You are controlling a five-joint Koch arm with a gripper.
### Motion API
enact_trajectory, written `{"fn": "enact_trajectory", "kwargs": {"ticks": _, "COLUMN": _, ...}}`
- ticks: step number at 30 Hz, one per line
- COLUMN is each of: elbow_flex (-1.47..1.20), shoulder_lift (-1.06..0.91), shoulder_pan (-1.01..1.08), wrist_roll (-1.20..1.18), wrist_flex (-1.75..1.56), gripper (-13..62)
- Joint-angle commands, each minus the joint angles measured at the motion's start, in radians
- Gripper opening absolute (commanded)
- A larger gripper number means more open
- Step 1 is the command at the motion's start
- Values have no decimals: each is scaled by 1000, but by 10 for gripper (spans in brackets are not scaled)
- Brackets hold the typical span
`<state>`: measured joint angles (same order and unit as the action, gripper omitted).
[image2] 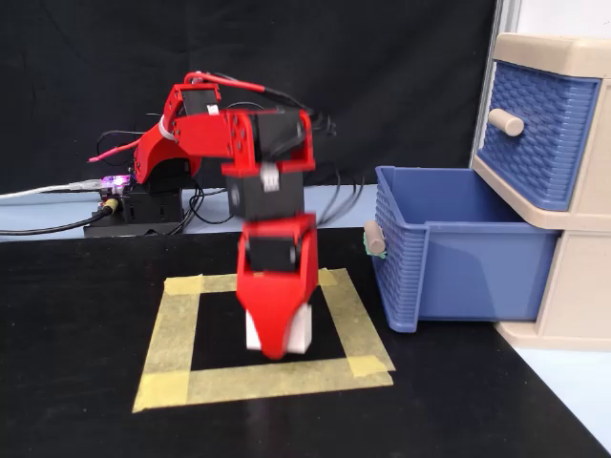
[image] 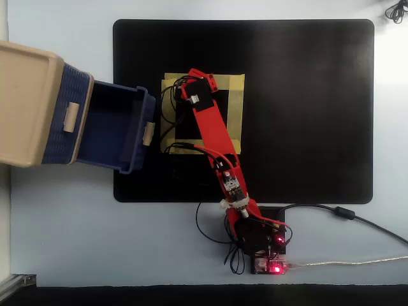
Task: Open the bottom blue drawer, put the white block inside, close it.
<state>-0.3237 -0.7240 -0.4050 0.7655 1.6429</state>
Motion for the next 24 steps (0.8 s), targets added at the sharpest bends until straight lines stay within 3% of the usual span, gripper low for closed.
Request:
{"fn": "enact_trajectory", "kwargs": {"ticks": 1, "elbow_flex": 75, "shoulder_lift": -158, "shoulder_pan": -3, "wrist_roll": 92, "wrist_flex": 32, "gripper": -80}}
{"fn": "enact_trajectory", "kwargs": {"ticks": 6, "elbow_flex": 100, "shoulder_lift": -368, "shoulder_pan": -101, "wrist_roll": 528, "wrist_flex": 44, "gripper": -80}}
{"fn": "enact_trajectory", "kwargs": {"ticks": 15, "elbow_flex": 100, "shoulder_lift": -367, "shoulder_pan": -528, "wrist_roll": 1361, "wrist_flex": 46, "gripper": -79}}
{"fn": "enact_trajectory", "kwargs": {"ticks": 19, "elbow_flex": 98, "shoulder_lift": -344, "shoulder_pan": -580, "wrist_roll": 1560, "wrist_flex": 48, "gripper": -78}}
{"fn": "enact_trajectory", "kwargs": {"ticks": 24, "elbow_flex": 103, "shoulder_lift": -284, "shoulder_pan": -581, "wrist_roll": 1583, "wrist_flex": 37, "gripper": -56}}
